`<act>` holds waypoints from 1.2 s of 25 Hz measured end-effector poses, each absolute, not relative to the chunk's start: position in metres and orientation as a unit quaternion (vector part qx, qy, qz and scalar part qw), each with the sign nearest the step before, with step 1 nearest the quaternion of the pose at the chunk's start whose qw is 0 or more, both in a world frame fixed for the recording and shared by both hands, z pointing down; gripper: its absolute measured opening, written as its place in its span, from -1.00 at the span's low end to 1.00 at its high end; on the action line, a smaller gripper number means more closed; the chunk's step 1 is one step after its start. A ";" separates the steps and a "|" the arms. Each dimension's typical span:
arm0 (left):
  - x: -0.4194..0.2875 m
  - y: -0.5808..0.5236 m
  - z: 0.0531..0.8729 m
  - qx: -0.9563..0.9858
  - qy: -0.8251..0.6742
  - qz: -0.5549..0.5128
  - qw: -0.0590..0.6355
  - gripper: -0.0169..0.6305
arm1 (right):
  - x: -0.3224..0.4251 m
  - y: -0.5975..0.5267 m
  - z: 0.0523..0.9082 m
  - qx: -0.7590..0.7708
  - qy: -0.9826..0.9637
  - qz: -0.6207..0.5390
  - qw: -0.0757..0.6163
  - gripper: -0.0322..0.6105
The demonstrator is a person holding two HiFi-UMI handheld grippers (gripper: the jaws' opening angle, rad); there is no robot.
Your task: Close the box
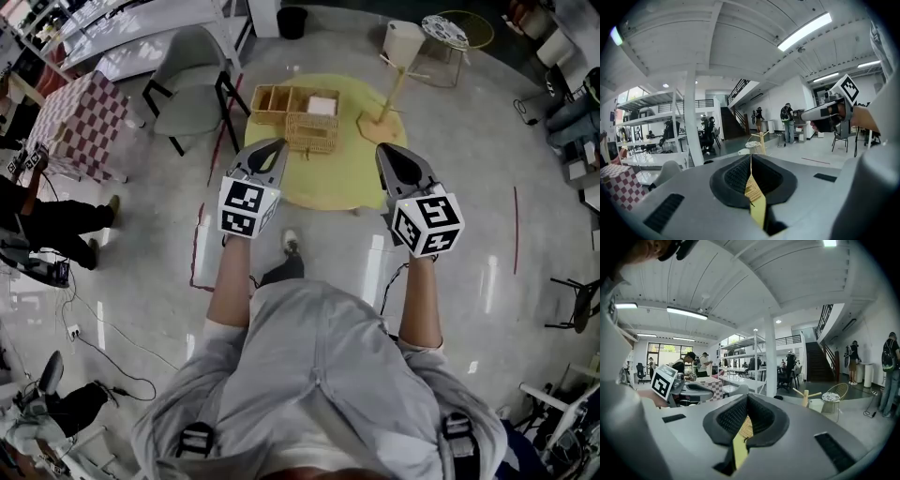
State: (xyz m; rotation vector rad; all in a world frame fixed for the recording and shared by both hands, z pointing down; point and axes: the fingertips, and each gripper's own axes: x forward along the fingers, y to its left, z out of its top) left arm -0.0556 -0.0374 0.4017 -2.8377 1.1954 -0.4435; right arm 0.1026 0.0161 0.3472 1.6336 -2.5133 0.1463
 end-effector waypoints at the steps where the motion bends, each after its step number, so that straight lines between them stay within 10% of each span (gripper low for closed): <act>1: -0.056 -0.053 0.404 -0.913 0.381 -0.144 0.013 -0.84 | 0.101 0.002 0.350 0.544 -0.834 0.051 0.077 -0.83; 11: -0.041 -0.178 0.437 -0.936 0.313 -0.163 0.007 -0.84 | 0.085 -0.119 0.388 0.572 -0.807 0.048 0.138 -0.83; 30: -0.007 -0.203 0.652 -0.886 0.296 -0.286 -0.212 -0.54 | 0.116 -0.195 0.513 0.534 -0.806 0.149 0.209 -0.83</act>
